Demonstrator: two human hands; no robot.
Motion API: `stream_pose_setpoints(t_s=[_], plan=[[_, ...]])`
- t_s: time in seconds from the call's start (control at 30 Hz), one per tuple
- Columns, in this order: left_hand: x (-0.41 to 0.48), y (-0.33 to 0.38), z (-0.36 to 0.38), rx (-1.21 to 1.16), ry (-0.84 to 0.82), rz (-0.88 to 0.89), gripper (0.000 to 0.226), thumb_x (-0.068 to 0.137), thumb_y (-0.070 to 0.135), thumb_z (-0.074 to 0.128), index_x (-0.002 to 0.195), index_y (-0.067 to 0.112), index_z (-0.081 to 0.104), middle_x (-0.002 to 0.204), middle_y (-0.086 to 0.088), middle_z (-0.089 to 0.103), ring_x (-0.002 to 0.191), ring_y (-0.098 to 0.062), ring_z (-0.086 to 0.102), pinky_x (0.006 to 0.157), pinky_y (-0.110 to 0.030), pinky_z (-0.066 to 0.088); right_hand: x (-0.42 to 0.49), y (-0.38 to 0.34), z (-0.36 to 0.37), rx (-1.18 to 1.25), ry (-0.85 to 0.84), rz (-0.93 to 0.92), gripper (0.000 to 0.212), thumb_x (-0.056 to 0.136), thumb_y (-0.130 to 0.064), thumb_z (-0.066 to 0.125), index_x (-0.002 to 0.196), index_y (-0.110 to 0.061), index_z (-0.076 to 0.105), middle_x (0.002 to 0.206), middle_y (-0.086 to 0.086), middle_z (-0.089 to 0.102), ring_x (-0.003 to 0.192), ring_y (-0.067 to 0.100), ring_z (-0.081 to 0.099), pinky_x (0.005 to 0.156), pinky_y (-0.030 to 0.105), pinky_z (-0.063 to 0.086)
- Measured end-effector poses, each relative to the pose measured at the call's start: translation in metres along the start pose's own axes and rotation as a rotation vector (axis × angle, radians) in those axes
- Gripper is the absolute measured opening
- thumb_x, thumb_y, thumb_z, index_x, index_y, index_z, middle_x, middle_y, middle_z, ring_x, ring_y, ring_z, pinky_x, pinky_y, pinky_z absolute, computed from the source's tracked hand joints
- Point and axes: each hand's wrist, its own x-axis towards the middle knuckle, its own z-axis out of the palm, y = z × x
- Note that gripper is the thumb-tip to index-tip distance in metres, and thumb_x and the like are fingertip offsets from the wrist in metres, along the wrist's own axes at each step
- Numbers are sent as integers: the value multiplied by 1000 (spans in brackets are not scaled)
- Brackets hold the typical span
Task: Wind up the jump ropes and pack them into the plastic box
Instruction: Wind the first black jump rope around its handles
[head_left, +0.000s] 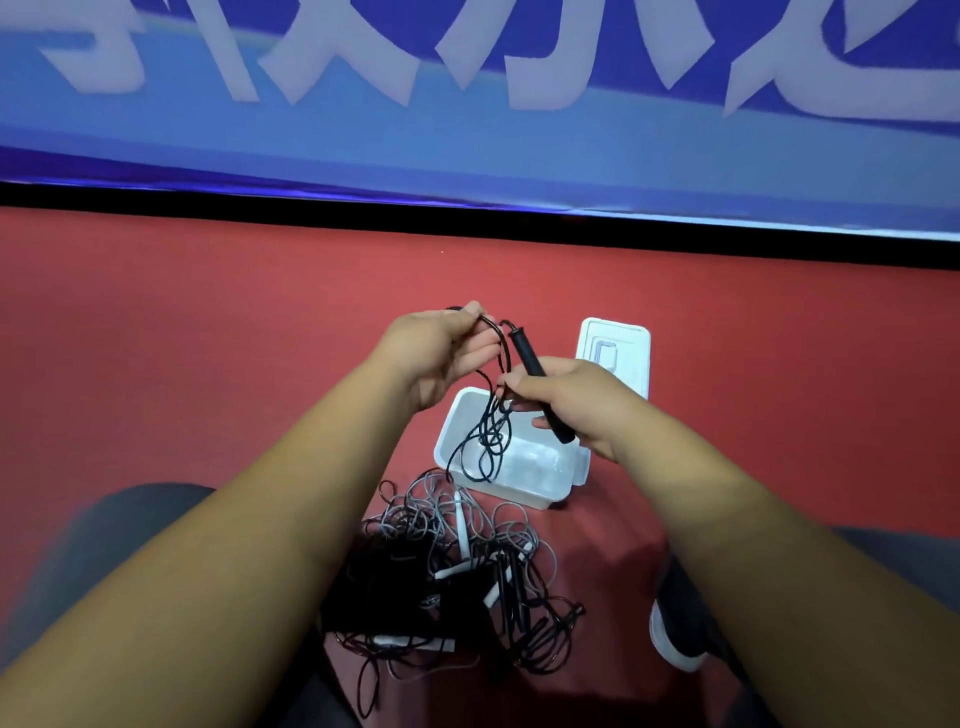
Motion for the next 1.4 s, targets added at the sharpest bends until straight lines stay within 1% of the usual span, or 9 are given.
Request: stream_pose_setpoints(t_s=[0.13, 0.27, 0.43, 0.7, 0.83, 0.93, 1.07, 1.23, 1.4], plan=[[4, -2, -4, 150, 1, -17, 24, 108, 13, 52, 120, -5, 62, 96, -13, 78, 88, -23, 79, 78, -35, 65, -1, -12, 7, 76, 107, -46, 11, 101, -29, 72, 106, -19, 75, 91, -2, 82, 92, 22, 80, 97, 45, 61], [-9, -17, -3, 686, -290, -84, 37, 91, -1, 55, 125, 9, 67, 115, -16, 76, 100, -23, 71, 100, -44, 56, -4, -29, 3, 251, 185, -58, 17, 104, -24, 68, 117, -13, 68, 98, 7, 82, 86, 30, 81, 86, 50, 66], [-11, -37, -2, 867, -434, 3, 27, 97, 4, 62, 122, 14, 69, 108, -12, 72, 95, -20, 64, 90, -37, 54, -1, -33, -14, 431, 328, -25, 14, 104, -21, 68, 114, -12, 66, 99, 12, 76, 83, 35, 81, 70, 52, 67], [6, -30, -22, 1581, -64, 283, 21, 102, 16, 60, 110, 22, 78, 87, -1, 76, 76, -24, 69, 67, -25, 50, 9, -15, -49, 580, 645, 53, 8, 104, -10, 57, 104, -14, 64, 94, 9, 66, 74, 30, 80, 62, 47, 65], [11, -22, -33, 1365, 85, 244, 24, 104, 15, 53, 105, 23, 75, 90, -2, 78, 71, -21, 76, 71, -39, 64, 17, 1, -59, 488, 731, 174, 9, 106, -15, 56, 112, -13, 63, 92, 7, 69, 61, 24, 76, 55, 43, 63], [2, -15, -23, 1257, 11, 336, 24, 106, 15, 51, 109, 23, 74, 88, 2, 77, 62, -18, 68, 58, -29, 50, 19, 7, -53, 261, 630, 305, 11, 104, -13, 57, 104, -7, 65, 74, 10, 68, 46, 23, 56, 51, 32, 48], [-10, -10, -13, 1202, -157, 420, 26, 108, 17, 51, 99, 33, 69, 91, 1, 76, 48, -5, 43, 50, -23, 38, 13, 0, -34, 159, 454, 84, 6, 100, -14, 63, 102, -12, 68, 81, 9, 69, 49, 17, 55, 47, 27, 47], [-16, 0, -3, 956, -251, 484, 22, 109, 17, 51, 116, 24, 71, 88, 0, 74, 65, -5, 53, 64, -25, 41, 8, -10, -9, 127, 105, -38, 36, 96, -5, 64, 120, -29, 76, 112, 4, 77, 55, 16, 62, 62, 35, 60], [-13, 11, -5, 648, -192, 446, 22, 109, 20, 49, 113, 18, 71, 87, -3, 70, 61, -13, 41, 61, -29, 35, 8, 9, 0, -1, 37, -13, 15, 100, -22, 72, 113, -26, 77, 95, 2, 73, 54, 14, 62, 58, 31, 58]])
